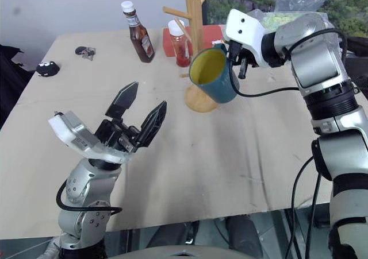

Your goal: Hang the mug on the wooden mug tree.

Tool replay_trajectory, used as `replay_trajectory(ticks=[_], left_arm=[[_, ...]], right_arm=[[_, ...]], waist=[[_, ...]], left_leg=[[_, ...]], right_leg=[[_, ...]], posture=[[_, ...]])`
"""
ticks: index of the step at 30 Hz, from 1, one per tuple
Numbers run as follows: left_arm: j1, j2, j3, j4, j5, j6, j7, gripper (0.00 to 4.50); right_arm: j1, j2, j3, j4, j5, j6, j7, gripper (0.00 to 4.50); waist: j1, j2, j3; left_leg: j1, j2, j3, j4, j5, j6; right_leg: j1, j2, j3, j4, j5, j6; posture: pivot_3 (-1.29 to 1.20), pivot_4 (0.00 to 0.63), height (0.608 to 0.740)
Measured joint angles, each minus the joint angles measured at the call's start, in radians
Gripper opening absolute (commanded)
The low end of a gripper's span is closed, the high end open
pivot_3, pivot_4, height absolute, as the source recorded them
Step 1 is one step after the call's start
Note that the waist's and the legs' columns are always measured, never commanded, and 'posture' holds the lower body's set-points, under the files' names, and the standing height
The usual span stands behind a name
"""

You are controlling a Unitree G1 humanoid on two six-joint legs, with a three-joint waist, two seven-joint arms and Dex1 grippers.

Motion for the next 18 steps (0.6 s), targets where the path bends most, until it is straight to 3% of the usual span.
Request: replay_trajectory(ticks=[18], left_arm=[[0.015,0.01,0.004,0.021,-0.007,0.012,0.045,4.5]], right_arm=[[-0.068,0.066,0.0,0.212,-0.096,-0.095,0.008,0.02]], waist=[[-0.001,0.0,0.0]], left_leg=[[0.0,0.0,0.0,0.005,0.0,0.0]], right_leg=[[0.0,0.0,0.001,0.004,0.001,0.0]], posture=[[0.0,0.15,0.74]])
